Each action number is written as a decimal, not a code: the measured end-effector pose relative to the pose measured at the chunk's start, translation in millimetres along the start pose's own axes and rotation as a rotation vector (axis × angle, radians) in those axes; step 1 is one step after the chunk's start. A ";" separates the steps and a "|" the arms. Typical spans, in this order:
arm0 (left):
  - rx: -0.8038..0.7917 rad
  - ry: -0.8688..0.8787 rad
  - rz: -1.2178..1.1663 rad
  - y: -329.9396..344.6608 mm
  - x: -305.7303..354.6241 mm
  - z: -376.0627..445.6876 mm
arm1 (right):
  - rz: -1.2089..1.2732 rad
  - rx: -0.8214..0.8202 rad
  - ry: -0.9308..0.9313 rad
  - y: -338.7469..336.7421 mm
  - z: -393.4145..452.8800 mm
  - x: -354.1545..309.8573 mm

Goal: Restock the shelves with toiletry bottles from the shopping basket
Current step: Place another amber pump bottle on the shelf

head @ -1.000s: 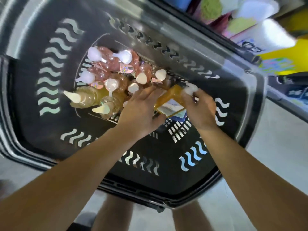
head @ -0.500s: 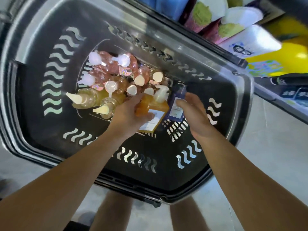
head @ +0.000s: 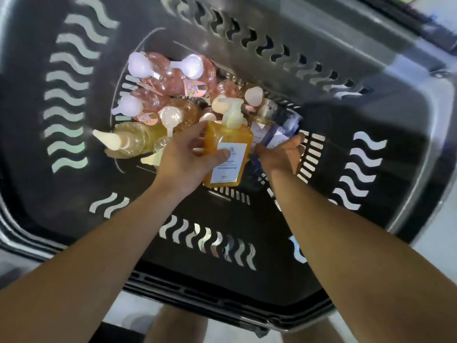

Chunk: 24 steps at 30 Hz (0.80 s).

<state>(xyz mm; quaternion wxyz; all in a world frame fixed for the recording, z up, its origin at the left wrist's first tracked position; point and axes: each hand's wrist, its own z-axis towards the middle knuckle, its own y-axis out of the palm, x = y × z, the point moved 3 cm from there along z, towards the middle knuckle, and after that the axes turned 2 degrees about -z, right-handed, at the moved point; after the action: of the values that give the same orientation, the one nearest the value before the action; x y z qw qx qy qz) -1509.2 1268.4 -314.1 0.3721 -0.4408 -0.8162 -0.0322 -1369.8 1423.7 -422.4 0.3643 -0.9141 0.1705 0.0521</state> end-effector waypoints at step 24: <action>-0.011 0.311 0.046 -122.7 297.2 -287.8 | -0.079 0.127 -0.686 -367.4 -371.4 -105.4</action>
<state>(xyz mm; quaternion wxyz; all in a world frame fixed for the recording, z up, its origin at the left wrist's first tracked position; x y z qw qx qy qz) -1533.1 1290.9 116.2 0.4921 -0.4511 -0.7383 -0.0960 -1350.8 1447.1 109.7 0.4581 -0.8247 0.0057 0.3316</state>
